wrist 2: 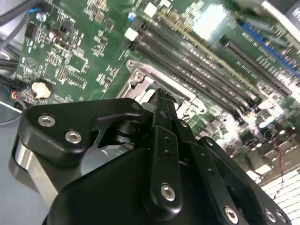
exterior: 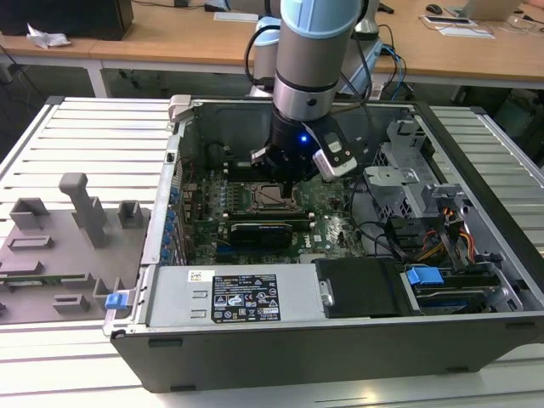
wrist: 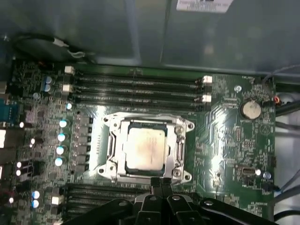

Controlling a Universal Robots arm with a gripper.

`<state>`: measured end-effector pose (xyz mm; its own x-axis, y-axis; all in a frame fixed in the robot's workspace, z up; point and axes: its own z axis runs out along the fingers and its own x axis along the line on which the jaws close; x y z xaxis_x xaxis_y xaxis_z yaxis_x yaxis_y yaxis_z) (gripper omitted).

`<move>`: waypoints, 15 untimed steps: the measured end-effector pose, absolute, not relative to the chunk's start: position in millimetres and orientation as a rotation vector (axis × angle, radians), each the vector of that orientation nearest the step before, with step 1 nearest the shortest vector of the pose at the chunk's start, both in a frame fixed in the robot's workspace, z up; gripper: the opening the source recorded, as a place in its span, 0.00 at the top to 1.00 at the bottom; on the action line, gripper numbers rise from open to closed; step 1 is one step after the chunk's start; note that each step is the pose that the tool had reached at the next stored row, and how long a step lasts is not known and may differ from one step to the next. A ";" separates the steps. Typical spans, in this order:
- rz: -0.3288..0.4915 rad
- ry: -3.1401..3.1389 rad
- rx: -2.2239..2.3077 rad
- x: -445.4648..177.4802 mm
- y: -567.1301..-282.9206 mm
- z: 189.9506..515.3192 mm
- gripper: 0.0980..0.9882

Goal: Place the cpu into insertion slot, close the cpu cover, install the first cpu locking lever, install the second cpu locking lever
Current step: 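Install the second cpu locking lever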

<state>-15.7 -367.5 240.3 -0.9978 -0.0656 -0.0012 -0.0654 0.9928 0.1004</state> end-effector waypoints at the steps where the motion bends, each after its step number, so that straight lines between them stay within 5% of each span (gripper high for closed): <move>1: -0.158 -3.134 0.103 -15.7 -368.7 240.3 0.99; 15: -0.196 -3.132 0.103 -55.9 -379.8 222.0 0.99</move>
<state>-55.9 -379.8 222.0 -0.9979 -0.0655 -0.0028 -0.0653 0.9900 0.1248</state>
